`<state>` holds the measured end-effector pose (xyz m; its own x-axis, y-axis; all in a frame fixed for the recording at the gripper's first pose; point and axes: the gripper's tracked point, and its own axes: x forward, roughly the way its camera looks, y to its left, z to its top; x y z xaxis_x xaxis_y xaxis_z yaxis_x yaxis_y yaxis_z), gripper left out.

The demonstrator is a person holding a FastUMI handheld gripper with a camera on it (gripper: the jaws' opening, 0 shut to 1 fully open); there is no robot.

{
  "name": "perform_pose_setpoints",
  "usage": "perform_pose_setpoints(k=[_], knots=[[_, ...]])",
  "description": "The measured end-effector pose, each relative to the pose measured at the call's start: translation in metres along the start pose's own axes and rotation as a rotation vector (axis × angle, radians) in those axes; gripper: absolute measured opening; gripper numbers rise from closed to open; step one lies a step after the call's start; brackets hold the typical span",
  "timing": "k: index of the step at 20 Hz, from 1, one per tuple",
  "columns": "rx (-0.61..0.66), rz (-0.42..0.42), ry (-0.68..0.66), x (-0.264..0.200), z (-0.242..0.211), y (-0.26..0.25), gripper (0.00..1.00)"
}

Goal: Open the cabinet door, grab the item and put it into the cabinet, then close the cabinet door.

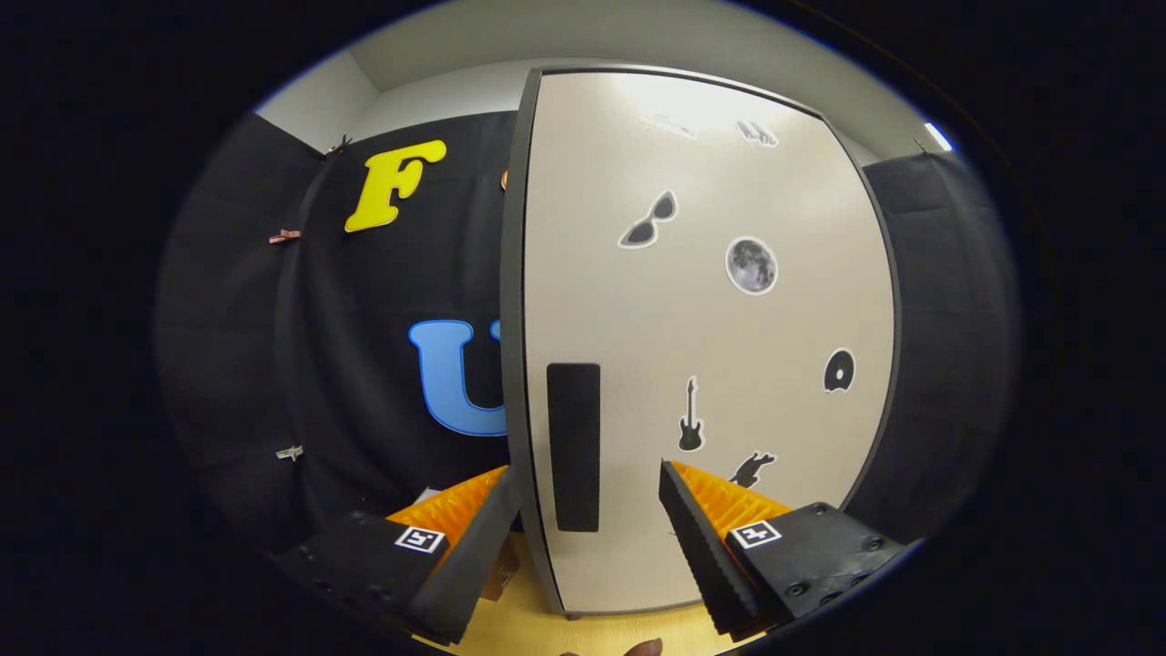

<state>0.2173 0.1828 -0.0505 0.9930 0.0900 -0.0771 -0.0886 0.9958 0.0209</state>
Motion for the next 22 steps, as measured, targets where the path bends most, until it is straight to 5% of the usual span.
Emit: perform_pose_setpoints(k=[5, 8, 10, 14, 22], knots=[[0.015, -0.014, 0.018, 0.032, -0.014, 0.003, 0.94], [0.041, -0.040, 0.027, 0.040, -0.017, 0.005, 0.47], [0.028, -0.034, 0.016, 0.038, -0.016, 0.007, 0.45], [0.026, 0.003, 0.031, 0.038, -0.018, 0.007, 0.19], [0.048, 0.112, 0.044, -0.003, -0.012, 0.005, 0.19]])
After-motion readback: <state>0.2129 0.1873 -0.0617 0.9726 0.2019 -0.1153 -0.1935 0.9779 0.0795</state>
